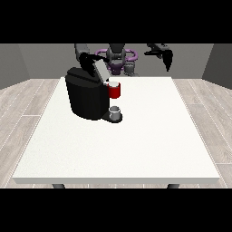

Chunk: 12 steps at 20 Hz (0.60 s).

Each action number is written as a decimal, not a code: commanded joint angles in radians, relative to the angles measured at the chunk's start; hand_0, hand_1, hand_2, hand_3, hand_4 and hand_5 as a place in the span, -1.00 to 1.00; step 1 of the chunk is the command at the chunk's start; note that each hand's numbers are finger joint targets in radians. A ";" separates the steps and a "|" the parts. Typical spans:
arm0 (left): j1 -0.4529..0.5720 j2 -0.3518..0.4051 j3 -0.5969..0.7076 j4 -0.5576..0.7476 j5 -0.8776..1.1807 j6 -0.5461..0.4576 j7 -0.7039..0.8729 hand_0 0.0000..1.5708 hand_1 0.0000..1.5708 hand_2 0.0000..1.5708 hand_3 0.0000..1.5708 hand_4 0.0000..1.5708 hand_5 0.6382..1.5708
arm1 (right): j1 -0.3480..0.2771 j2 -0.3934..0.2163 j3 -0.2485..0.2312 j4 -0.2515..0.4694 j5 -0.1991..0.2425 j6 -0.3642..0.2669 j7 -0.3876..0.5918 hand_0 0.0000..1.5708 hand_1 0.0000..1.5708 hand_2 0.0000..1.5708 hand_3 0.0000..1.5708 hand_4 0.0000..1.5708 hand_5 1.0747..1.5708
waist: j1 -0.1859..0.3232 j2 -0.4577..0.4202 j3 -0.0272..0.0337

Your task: Insert the coffee pod into the coffee machine and close the lid

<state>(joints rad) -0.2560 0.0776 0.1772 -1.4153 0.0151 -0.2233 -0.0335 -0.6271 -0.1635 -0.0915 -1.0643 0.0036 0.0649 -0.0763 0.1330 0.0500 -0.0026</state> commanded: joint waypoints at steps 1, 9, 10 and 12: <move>-0.026 0.047 0.040 0.030 0.038 -0.025 -0.030 -1.00 -1.00 -1.00 -1.00 -1.00 1.00 | -0.050 0.006 0.012 0.033 0.018 0.004 -0.009 -1.00 -1.00 -1.00 -1.00 -1.00 1.00 | 0.001 0.052 0.0025; -0.036 0.073 0.070 0.079 0.066 -0.011 -0.017 -1.00 -1.00 -1.00 -1.00 -1.00 1.00 | -0.066 0.067 0.068 0.021 0.064 -0.029 0.025 -1.00 -1.00 -1.00 -1.00 -0.77 1.00 | -0.029 0.016 0.0023; -0.018 0.035 0.020 0.066 0.022 0.022 -0.041 -1.00 -1.00 -1.00 -1.00 -1.00 1.00 | -0.102 0.021 0.029 0.039 0.026 0.031 0.040 -1.00 -1.00 -1.00 -1.00 -0.86 1.00 | -0.029 0.021 0.0025; -0.045 0.037 0.047 0.124 0.011 0.050 -0.098 -1.00 -1.00 -1.00 -1.00 -0.83 1.00 | -0.155 0.061 0.067 0.020 0.065 -0.020 0.080 -1.00 -1.00 -1.00 -1.00 -0.73 1.00 | -0.038 0.049 0.0021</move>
<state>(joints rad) -0.2696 0.1046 0.1947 -1.3612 0.0297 -0.1998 -0.0759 -0.7109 -0.1288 -0.0527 -1.0307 0.0489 0.0587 -0.0631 0.1161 0.0761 -0.0007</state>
